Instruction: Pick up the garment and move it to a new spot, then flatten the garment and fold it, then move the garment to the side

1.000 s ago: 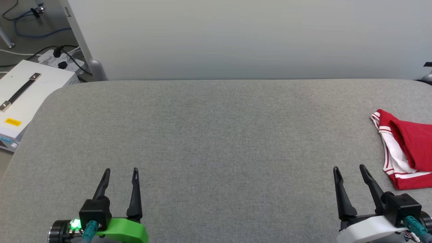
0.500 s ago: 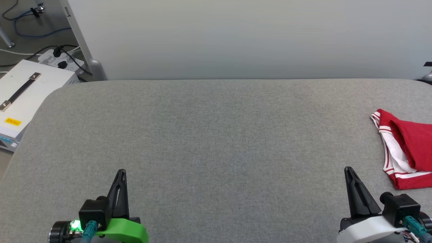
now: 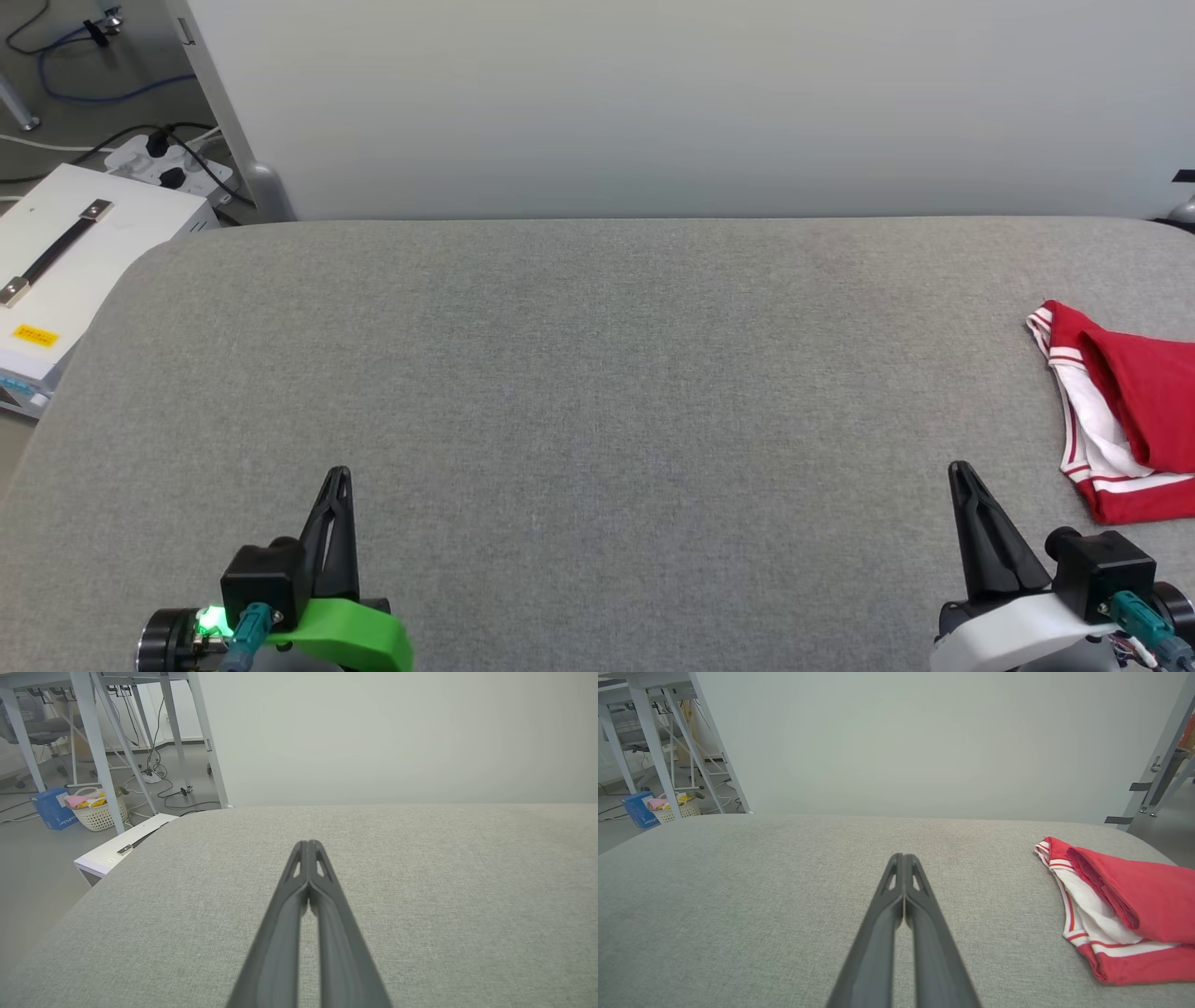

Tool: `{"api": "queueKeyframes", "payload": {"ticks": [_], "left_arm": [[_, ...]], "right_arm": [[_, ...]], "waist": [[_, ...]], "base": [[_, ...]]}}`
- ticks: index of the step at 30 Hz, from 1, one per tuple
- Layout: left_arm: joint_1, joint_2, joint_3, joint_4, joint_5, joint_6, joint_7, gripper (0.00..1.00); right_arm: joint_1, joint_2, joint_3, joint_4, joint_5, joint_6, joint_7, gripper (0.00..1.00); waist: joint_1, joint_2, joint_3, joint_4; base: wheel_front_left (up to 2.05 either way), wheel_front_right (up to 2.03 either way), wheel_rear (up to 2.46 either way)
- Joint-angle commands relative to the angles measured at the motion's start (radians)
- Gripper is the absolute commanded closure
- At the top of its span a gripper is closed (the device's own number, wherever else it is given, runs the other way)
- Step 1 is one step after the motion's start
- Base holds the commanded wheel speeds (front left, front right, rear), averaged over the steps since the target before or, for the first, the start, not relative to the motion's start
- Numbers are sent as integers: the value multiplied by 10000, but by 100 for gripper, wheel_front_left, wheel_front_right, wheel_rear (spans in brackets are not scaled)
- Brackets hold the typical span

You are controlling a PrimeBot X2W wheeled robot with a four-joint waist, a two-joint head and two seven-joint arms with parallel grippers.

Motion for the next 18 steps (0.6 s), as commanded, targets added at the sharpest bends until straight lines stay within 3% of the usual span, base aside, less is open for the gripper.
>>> {"api": "queueKeyframes", "payload": {"ticks": [1,18], "left_arm": [[-94,-51,31,-55,126,15,45,100],[-175,-125,61,-201,246,35,388,100]], "right_arm": [[-145,7,4,-14,-104,-2,53,100],[-293,13,7,-28,-275,-3,333,100]], "waist": [[0,0,2,0],[0,0,24,-7]], "base": [[0,0,0],[0,0,0]]}}
